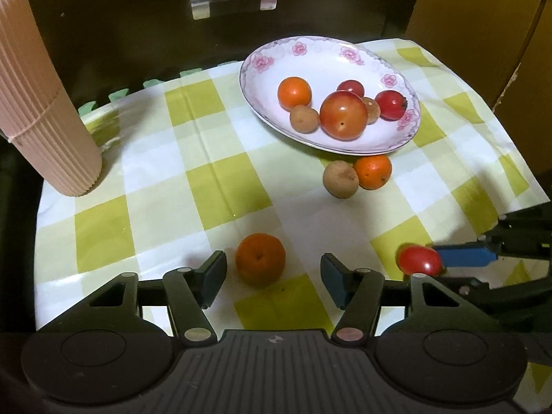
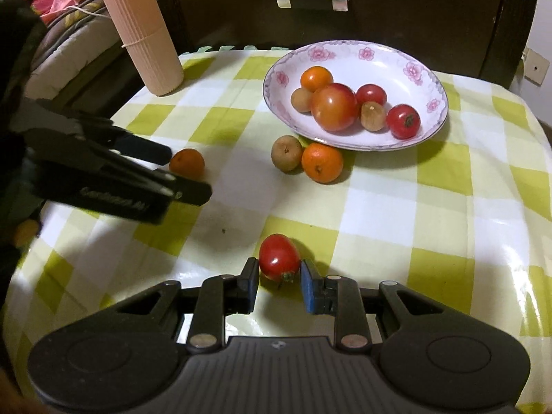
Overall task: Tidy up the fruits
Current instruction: 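Close the left tool around the orange while the right tool holds the tomato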
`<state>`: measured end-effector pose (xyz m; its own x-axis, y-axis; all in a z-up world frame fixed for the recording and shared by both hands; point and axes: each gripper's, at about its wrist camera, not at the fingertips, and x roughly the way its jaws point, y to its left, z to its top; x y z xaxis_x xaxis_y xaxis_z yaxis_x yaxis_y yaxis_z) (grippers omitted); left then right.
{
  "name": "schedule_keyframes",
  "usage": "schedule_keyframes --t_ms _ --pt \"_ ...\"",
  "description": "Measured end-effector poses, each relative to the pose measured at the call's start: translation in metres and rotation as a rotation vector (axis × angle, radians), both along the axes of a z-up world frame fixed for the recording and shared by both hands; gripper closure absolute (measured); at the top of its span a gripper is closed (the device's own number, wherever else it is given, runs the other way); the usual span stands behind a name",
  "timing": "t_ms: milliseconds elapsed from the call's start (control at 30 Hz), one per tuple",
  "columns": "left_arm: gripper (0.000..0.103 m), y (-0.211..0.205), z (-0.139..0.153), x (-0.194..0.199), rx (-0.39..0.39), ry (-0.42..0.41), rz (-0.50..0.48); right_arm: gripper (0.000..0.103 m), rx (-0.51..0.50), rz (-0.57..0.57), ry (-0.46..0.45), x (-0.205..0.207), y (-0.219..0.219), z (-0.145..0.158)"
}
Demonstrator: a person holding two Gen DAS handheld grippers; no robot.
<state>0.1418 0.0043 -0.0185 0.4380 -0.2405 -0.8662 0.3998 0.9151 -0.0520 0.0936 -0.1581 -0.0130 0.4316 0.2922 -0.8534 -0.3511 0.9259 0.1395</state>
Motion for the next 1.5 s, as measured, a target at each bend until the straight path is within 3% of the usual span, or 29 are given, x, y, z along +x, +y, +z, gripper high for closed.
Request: schedule_keyframes --t_ms 367,833,1500 --pt "0.063 -0.009 -0.005 0.002 0.042 -0.017 0.007 0.077 0.013 -0.009 -0.006 0.004 -0.003 -0.002" --pt "0.064 -0.015 -0.003 -0.001 0.048 -0.014 -0.011 0.073 0.011 0.001 -0.006 0.005 -0.001 -0.003" --pt "0.057 -0.019 -0.006 0.002 0.052 -0.042 -0.021 0.065 0.012 0.008 0.005 0.005 0.001 -0.003"
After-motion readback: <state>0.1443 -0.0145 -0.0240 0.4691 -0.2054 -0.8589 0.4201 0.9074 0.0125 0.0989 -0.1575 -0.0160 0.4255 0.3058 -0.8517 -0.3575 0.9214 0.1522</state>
